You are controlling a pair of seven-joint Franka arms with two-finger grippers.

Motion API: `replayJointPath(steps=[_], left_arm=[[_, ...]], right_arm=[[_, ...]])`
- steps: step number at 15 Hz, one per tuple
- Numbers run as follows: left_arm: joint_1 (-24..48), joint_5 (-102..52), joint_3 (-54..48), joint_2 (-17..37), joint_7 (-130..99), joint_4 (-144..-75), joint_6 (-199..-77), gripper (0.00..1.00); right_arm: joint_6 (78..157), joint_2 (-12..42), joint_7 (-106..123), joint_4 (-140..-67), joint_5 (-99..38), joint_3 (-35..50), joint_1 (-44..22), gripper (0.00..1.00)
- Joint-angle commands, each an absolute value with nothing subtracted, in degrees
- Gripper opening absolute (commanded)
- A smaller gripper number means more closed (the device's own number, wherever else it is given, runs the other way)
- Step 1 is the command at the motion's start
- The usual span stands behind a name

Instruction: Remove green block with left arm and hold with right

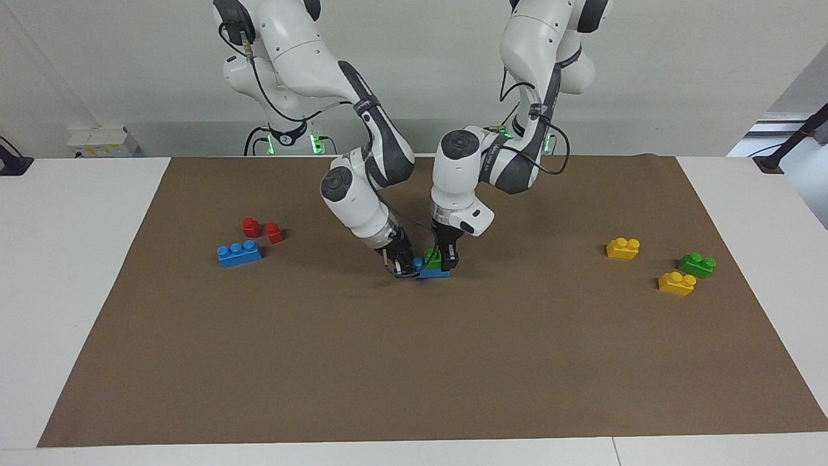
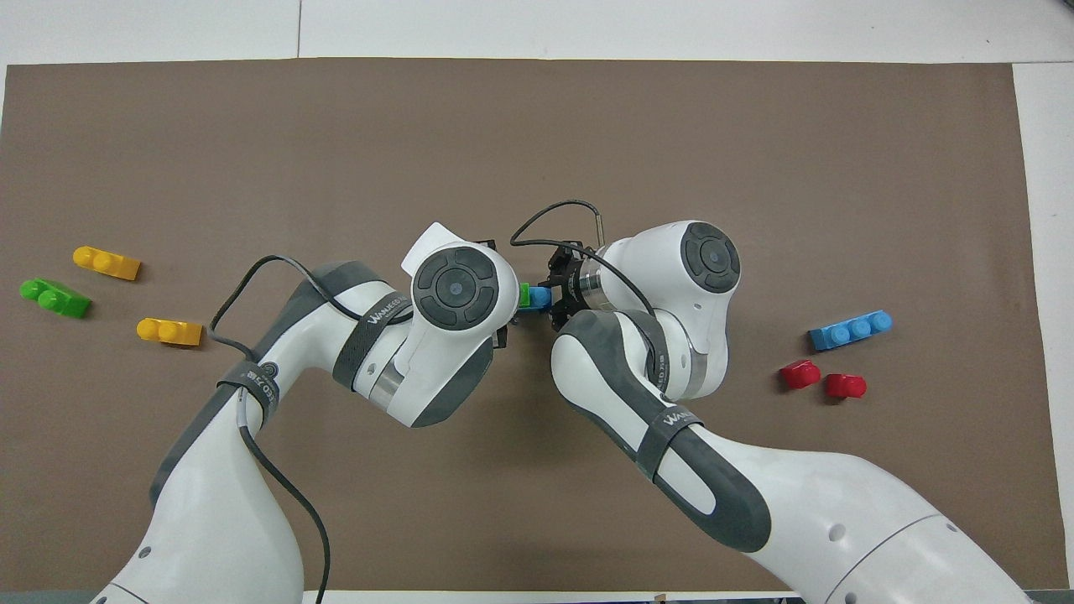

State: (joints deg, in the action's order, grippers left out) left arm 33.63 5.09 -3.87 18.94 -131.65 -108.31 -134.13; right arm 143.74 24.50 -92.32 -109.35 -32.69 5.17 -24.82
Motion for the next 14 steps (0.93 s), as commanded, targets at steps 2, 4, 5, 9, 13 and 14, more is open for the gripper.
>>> replayJointPath(steps=[2, 4, 5, 9, 13, 14], left_arm=[[34.37, 6.5, -2.9, 19.16, -132.89, -107.93, -134.39, 0.0], [34.37, 6.5, -2.9, 18.46, -132.8, -107.75, -133.69, 0.0], [34.1, 6.5, -2.9, 17.85, -132.63, -107.32, -132.29, 0.0], [32.43, 6.5, -2.81, 12.49, -131.75, -106.7, -127.02, 0.0], [30.33, 6.42, -2.64, 10.37, -128.15, -104.94, -121.56, 0.0], [29.45, 6.42, -2.64, 9.85, -126.49, -104.85, -120.86, 0.0]], right_arm=[[144.49, 24.61, -92.81, -109.42, -34.1, 5.19, -25.05, 0.0], [144.49, 24.61, -92.81, -109.42, -34.1, 5.19, -25.05, 0.0], [144.49, 24.61, -92.81, -109.42, -34.01, 5.19, -25.05, 0.0], [144.4, 24.61, -92.81, -109.34, -34.1, 5.19, -25.05, 0.0], [144.4, 24.61, -92.81, -109.34, -34.1, 5.19, -25.05, 0.0], [144.32, 24.61, -92.9, -109.16, -34.01, 5.19, -24.96, 0.0]])
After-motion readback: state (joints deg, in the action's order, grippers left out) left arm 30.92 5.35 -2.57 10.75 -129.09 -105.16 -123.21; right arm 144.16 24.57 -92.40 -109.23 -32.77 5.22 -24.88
